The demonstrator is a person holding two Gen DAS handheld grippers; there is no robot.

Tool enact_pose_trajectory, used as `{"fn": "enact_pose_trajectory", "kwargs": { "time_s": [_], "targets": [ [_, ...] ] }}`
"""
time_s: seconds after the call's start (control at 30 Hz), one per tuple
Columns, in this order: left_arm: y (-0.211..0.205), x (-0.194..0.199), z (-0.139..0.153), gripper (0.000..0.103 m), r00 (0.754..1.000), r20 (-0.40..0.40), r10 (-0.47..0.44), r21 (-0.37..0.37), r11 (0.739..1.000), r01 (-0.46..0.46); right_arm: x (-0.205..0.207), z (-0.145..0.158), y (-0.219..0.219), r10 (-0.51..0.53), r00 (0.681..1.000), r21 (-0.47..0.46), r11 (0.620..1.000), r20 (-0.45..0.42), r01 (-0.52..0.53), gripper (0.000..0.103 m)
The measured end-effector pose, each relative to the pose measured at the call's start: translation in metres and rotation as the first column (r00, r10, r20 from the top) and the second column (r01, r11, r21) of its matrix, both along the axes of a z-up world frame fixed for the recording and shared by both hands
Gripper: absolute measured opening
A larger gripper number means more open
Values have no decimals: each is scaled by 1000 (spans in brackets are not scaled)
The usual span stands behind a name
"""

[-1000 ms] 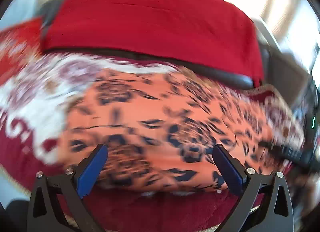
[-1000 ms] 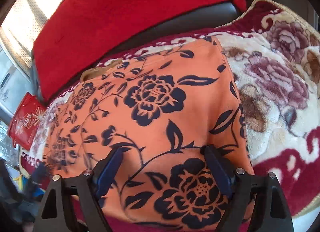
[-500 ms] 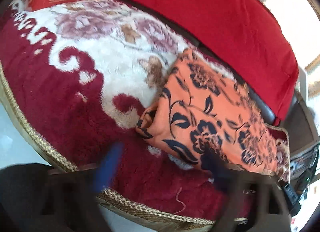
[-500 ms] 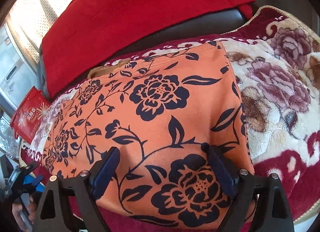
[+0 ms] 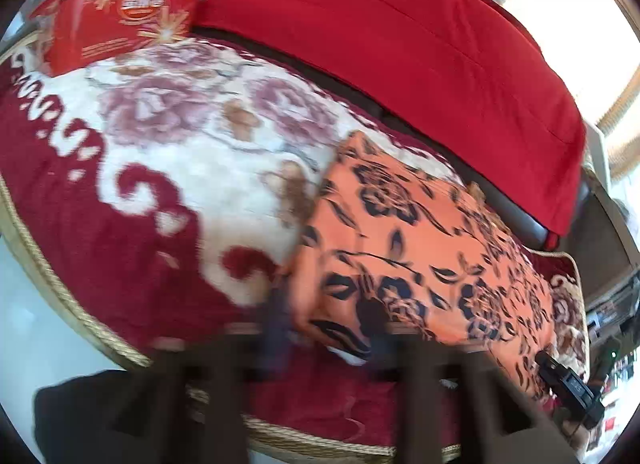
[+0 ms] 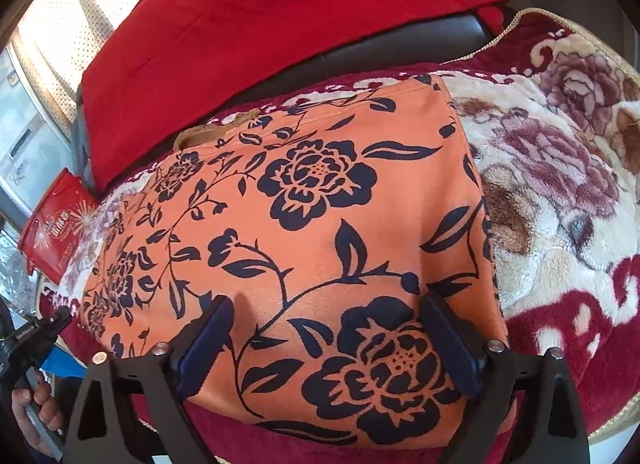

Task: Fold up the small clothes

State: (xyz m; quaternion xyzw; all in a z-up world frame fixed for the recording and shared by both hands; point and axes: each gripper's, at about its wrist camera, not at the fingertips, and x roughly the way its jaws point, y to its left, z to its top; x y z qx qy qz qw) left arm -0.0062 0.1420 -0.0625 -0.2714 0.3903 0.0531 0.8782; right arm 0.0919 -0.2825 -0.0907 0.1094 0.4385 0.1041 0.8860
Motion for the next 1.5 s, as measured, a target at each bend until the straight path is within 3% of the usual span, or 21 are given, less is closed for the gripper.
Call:
{"fn": "enact_pose_trajectory", "kwargs": {
  "time_s": [0.03, 0.1, 0.13, 0.17, 0.23, 0.37, 0.5, 0.6, 0.63, 0.67, 0.73, 0.8, 0.83, 0.87, 0.9, 0.97, 1.0, 1.07, 1.13, 1.27, 1.5],
  "targets": [
    [-6, 4, -1, 84, 1000, 3, -24, 4, 1000, 24, 0, 0, 1, 1, 1000, -6, 1000, 0, -1, 99],
    [-21, 17, -13, 79, 996, -45, -77, 81, 993, 80, 1, 0, 2, 3, 1000, -12, 1000, -4, -3, 99],
    [-27, 24, -22, 47, 991, -106, -77, 150, 984, 92, 1, 0, 1, 5, 1000, -10, 1000, -6, -5, 99],
    [-29, 28, -33, 29, 985, -160, -68, 202, 974, 100, 1, 1, 0, 9, 1000, -4, 1000, -8, -9, 99],
    [-23, 25, -31, 22, 987, -146, -69, 189, 977, 97, 1, 2, -2, 15, 1000, 10, 1000, -9, -15, 99],
    [-8, 19, -9, 10, 997, -79, 24, 282, 959, 0, 1, 2, -3, 19, 1000, 17, 1000, -4, -19, 99],
    [26, 14, -5, 10, 987, -80, 139, 241, 963, -116, 0, 2, -2, 21, 1000, 15, 1000, 2, -21, 101],
    [34, 10, 1, 13, 989, -50, 142, 177, 975, -132, 0, 1, -1, 23, 1000, 17, 1000, 8, -24, 102],
    [29, 9, 4, 25, 992, -37, 124, 173, 978, -116, 0, 1, 0, 22, 1000, 11, 1000, 10, -22, 103],
    [22, 8, 7, 49, 995, -20, 93, 170, 981, -88, 0, 1, 1, 21, 1000, 6, 1000, 11, -21, 103],
    [3, 10, 10, 71, 999, 29, 27, 184, 982, -32, 0, 1, 2, 21, 1000, -1, 1000, 11, -21, 103],
    [-13, 15, 4, 71, 1000, -1, -23, 266, 964, 22, 1, 2, 0, 22, 1000, 7, 1000, 7, -22, 103],
    [-19, 23, -4, 64, 998, -62, -22, 323, 945, 41, 1, 2, -1, 23, 1000, 17, 1000, 4, -23, 103],
    [-17, 27, -17, 44, 993, -119, 5, 330, 943, 35, 1, 3, -3, 24, 1000, 29, 999, 1, -24, 103],
    [-12, 27, -22, 40, 990, -142, 20, 301, 953, 24, 1, 3, -5, 24, 1000, 45, 999, -3, -24, 102],
    [6, 23, -29, 40, 986, -151, 67, 187, 982, -38, 0, 4, -10, 26, 1000, 79, 997, -4, -25, 102],
    [9, 20, -25, 40, 986, -139, 88, 179, 982, -62, 0, 4, -12, 27, 1000, 94, 995, -3, -26, 102],
    [8, 15, -9, 39, 988, -87, 131, 238, 965, -107, -1, 3, -14, 27, 1000, 110, 994, 3, -27, 102],
    [2, 11, 4, 40, 991, -31, 126, 251, 961, -115, -1, 3, -13, 23, 1000, 109, 994, 9, -24, 102],
    [-33, 15, 25, 57, 998, 40, 40, 296, 954, -50, -3, 3, -12, 11, 1000, 108, 994, 18, -12, 102],
    [-99, 37, 30, 62, 989, 39, -145, 342, 932, 123, -13, 7, -25, -20, 1000, 186, 982, -13, 22, 102]
  ]
}}
